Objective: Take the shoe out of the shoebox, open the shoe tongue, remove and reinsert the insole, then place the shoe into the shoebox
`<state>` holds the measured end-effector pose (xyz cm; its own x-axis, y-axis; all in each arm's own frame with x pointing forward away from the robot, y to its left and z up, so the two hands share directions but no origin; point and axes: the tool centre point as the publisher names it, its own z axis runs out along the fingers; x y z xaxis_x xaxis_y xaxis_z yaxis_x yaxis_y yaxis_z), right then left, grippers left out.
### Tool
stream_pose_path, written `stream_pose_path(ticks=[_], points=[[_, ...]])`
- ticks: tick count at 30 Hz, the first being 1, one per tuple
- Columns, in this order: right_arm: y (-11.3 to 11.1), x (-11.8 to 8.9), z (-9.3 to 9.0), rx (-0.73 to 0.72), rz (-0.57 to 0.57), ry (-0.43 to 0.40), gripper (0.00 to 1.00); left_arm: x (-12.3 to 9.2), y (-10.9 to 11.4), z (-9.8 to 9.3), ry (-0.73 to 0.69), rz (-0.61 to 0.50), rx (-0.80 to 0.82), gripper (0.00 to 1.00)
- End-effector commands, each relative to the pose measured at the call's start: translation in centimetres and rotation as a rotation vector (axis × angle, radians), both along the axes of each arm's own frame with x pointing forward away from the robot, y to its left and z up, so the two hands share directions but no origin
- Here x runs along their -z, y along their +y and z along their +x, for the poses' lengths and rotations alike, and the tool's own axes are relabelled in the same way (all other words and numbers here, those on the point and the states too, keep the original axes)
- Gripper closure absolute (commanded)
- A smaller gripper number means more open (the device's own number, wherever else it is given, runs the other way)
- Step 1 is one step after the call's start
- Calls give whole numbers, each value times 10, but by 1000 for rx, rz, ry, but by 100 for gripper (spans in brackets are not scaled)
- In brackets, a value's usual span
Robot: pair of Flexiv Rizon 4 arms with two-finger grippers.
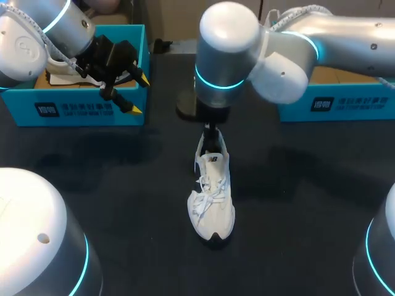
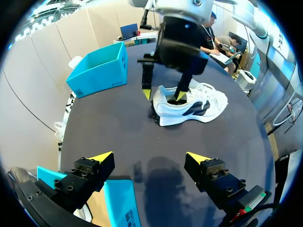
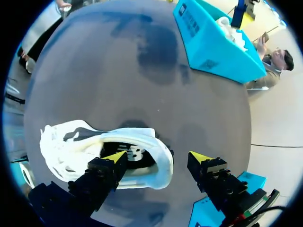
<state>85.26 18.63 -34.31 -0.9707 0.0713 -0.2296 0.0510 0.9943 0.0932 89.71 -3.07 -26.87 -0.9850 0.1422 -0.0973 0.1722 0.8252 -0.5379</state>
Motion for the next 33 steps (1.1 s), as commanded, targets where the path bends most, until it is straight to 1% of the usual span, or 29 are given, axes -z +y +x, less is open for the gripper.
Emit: stream_pose_path(ticks=[1,5,6,8,9,10,11,15,16,18,21,22,26,27,28,29,33], points=[[-3,16,8,-8,-8,15,19,0,0,0,0,4,0,0],[-7,25,12,-9,-19,27,22,0,0,0,0,4,0,0],[-7,28,13,-10,-23,29,25,0,0,0,0,4,0,0],[-9,32,15,-6,-25,40,37,0,0,0,0,4,0,0],[-9,34,15,-7,-32,44,48,0,0,0,0,4,0,0],[-10,35,15,-8,-34,45,52,0,0,0,0,4,0,0],[-11,36,16,-7,-37,50,54,0,0,0,0,4,0,0],[-11,34,16,-7,-43,62,55,0,0,0,0,4,0,0],[-12,33,16,-6,-44,63,57,0,0,0,0,4,0,0],[-13,33,17,-3,-45,63,66,0,0,0,0,4,0,0],[-13,35,18,-6,-56,66,71,0,0,0,0,4,0,0],[-13,36,17,-7,-59,69,71,0,0,0,0,4,0,0],[-13,37,17,-6,-72,75,77,0,0,0,0,4,0,0],[-13,37,17,-5,-72,74,83,0,0,0,0,4,0,0],[-13,37,17,-3,-72,73,93,0,0,0,0,4,0,0],[-13,37,17,-2,-73,73,100,0,0,0,0,4,0,0],[-13,38,18,7,-79,65,100,0,0,0,0,4,0,0]])
